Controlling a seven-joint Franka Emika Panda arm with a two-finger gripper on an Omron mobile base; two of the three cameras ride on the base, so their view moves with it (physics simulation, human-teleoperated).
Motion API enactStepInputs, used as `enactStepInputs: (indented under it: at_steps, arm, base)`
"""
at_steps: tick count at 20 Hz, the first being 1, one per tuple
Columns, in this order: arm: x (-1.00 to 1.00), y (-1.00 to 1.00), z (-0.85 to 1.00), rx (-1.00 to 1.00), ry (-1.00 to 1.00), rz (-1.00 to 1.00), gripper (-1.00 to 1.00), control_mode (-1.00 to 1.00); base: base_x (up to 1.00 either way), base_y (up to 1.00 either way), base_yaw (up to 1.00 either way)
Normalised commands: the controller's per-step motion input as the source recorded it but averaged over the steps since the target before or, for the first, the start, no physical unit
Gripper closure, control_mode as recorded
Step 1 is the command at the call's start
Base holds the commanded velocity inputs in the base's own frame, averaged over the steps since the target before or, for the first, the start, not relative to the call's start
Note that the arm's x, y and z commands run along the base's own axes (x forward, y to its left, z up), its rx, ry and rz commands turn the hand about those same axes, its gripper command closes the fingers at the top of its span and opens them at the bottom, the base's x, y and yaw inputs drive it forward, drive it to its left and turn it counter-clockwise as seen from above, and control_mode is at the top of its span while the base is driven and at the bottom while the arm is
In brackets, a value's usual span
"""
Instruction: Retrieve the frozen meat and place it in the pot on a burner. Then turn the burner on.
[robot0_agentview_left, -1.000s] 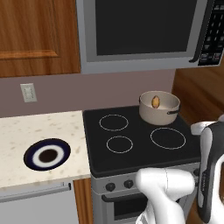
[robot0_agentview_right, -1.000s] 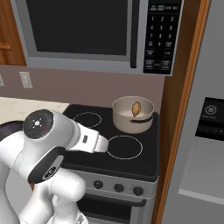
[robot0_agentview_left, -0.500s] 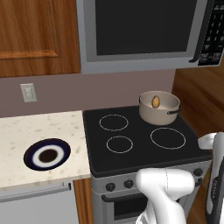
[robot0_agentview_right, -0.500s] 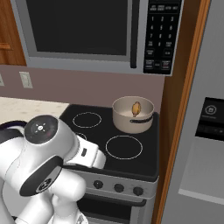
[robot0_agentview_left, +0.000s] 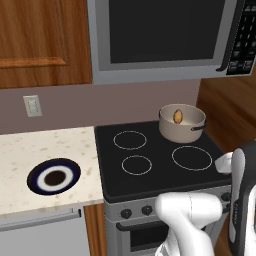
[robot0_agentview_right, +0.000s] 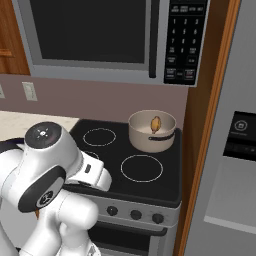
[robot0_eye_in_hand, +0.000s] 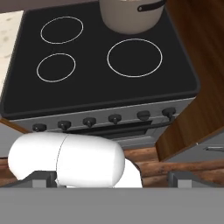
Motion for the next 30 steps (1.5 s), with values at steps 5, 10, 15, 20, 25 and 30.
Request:
enactStepInputs:
  at_steps: [5, 10, 15, 20, 25, 30]
  arm:
    - [0.00, 0.00, 0.00, 0.00, 0.00, 0.00, -1.00, -1.00]
    - [0.00, 0.00, 0.00, 0.00, 0.00, 0.00, -1.00, -1.00]
    - [0.00, 0.00, 0.00, 0.00, 0.00, 0.00, -1.00, 1.00]
    - [0.00, 0.00, 0.00, 0.00, 0.00, 0.00, -1.00, 1.00]
    - [0.00, 0.00, 0.00, 0.00, 0.00, 0.00, -1.00, 1.00]
    - [0.00, 0.00, 0.00, 0.00, 0.00, 0.00, -1.00, 1.00]
  base:
    - [0.00, 0.00, 0.00]
    - [0.00, 0.00, 0.00]
    - [-0.04, 0.02, 0.00]
    - [-0.31, 0.22, 0.00]
    - [-0.44, 0.41, -0.02]
    - [-0.38, 0.46, -0.03]
